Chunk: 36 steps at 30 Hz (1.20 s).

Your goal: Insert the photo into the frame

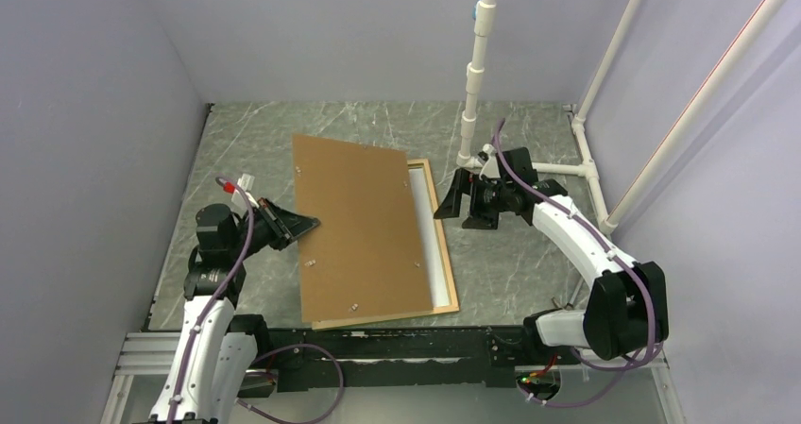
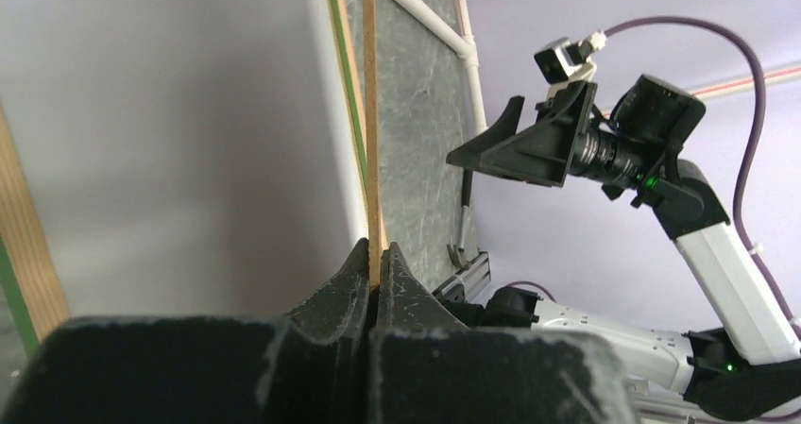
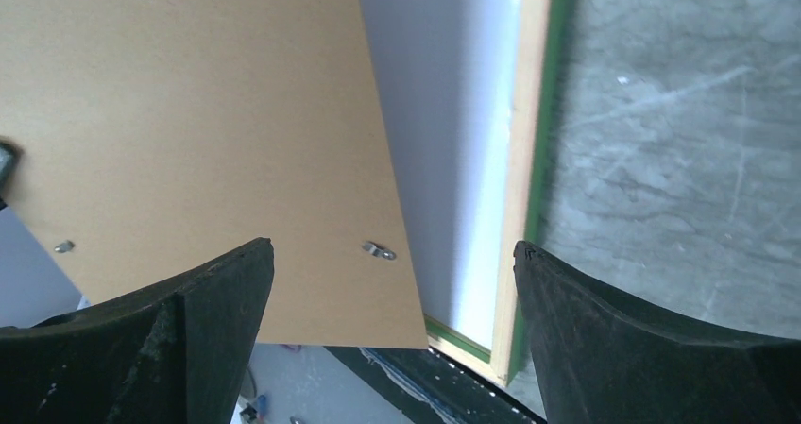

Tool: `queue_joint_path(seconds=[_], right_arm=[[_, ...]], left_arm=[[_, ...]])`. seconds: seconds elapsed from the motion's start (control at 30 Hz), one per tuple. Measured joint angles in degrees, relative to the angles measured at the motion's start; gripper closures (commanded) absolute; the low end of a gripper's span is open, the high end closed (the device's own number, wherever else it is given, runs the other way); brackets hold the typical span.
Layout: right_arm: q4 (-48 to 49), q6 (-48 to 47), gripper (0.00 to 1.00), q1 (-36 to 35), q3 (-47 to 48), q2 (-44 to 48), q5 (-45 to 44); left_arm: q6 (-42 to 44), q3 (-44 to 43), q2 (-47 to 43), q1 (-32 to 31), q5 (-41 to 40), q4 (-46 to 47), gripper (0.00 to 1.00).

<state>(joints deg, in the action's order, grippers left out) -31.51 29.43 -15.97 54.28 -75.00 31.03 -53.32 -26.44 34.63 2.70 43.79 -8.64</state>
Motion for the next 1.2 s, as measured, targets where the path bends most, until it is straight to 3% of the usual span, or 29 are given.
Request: queue_joint_path(seconds=[0.27, 0.63, 1.2], right_arm=[[-0.11, 0.04, 0.01, 1.16, -5.33, 0.0, -1.31], [0.48, 0.0, 0.01, 1.25, -7.3, -0.42, -2.43], [5.75, 0.33, 0.03, 1.25, -8.83, -10.03, -0.2]], left_arm=[[-0.57, 0.46, 0.63, 0.02, -4.26, -3.52, 1.0], [-3.1, 5.01, 6.16, 0.02, -4.26, 2.95, 1.0], [-4.63, 7.06, 17.53, -2.54, -2.54, 16.13, 1.0]])
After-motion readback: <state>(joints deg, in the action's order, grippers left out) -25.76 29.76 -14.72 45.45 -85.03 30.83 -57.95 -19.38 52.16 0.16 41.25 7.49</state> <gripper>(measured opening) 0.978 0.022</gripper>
